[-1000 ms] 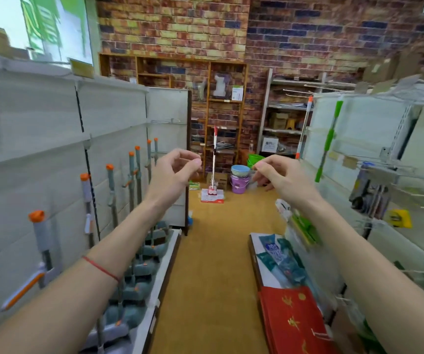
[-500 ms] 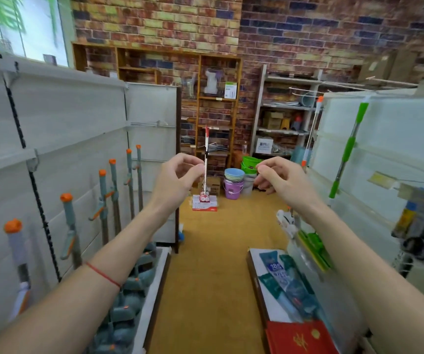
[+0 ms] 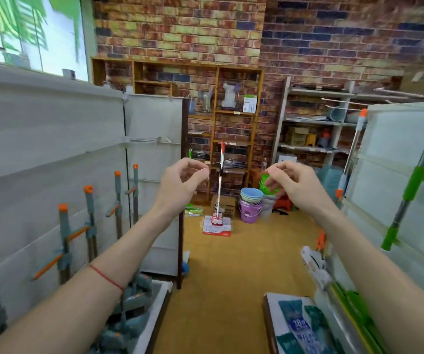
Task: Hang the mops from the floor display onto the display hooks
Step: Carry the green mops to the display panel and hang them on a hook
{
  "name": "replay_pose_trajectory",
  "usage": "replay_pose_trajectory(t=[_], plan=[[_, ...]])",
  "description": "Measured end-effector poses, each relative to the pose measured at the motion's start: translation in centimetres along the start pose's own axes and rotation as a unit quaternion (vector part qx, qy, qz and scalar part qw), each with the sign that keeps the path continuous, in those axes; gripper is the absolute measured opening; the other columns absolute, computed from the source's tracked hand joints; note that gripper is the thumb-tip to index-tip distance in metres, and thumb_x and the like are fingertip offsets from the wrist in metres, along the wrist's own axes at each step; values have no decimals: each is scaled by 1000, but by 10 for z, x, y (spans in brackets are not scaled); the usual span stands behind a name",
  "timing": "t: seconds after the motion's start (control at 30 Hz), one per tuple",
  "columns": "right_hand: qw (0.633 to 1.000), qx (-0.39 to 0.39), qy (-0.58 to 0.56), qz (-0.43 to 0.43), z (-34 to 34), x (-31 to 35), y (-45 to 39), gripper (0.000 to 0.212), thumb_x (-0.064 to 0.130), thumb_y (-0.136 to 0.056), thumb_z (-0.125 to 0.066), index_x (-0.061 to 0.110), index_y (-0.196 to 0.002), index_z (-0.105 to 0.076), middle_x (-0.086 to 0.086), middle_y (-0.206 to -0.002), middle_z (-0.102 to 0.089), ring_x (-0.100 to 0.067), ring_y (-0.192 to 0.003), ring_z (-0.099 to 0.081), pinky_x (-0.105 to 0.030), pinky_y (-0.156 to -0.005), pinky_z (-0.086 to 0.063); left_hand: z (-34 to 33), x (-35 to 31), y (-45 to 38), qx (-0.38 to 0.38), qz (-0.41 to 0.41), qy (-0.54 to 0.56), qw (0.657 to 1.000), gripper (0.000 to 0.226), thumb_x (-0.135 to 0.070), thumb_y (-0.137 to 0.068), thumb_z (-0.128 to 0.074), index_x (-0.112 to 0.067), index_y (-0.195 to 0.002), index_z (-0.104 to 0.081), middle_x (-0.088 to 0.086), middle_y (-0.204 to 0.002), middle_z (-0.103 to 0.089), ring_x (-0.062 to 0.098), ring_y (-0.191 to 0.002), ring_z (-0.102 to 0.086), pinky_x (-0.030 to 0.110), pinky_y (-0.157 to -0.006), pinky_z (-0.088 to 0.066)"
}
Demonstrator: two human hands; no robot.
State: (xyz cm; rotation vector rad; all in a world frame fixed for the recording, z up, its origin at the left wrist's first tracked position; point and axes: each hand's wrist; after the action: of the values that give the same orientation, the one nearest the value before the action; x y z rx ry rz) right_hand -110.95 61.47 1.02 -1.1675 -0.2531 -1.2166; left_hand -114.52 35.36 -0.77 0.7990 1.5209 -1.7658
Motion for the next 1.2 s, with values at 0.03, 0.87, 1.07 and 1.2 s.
replay_pose_trajectory(t=[0.03,0.87,1.07,1.2], plan=[[1000,2,-3,-1,-1,-10,-14,20,31,-103,-59,15,-104,-71,0,-88,-77,-11,-81,-74,-36,-80,-61,-6,10,-12,1,3,-5,1000,6,-18,-99,-64,-17,-103,-69,7,-96,-76,11,-83,-71,15,-63,-53],[994,-60,46,-78,-50,-240,-297,17,23,-103,-60,11,-100,-71,-5,-88,-78,-10,-75,-72,-20,-66,-54,-159,252,-355,131,-7,50,990,8,-20,-99,-63,-20,-99,-71,3,-95,-76,6,-84,-71,16,-70,-55],[976,-147,85,-137,17,-287,-300,15,24,-103,-61,16,-93,-70,-6,-86,-78,-12,-73,-71,-23,-66,-55,-267,270,-393,235,-28,114,965,6,-18,-99,-66,-15,-98,-71,10,-93,-76,16,-83,-70,21,-70,-52],[956,-223,112,-155,71,-303,-281,17,18,-103,-60,5,-98,-70,-6,-83,-76,-6,-67,-68,-18,-65,-52,-341,267,-403,274,-33,157,948,5,-15,-98,-66,-13,-98,-71,15,-96,-76,18,-84,-69,33,-73,-53]])
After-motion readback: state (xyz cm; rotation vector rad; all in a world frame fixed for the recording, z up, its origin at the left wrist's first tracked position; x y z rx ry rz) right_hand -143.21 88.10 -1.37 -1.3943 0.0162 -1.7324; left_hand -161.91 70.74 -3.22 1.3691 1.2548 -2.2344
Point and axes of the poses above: each hand's wrist, its own y-axis away from the middle knuckle, its own z-axis out of the back of the hand, x = y × z
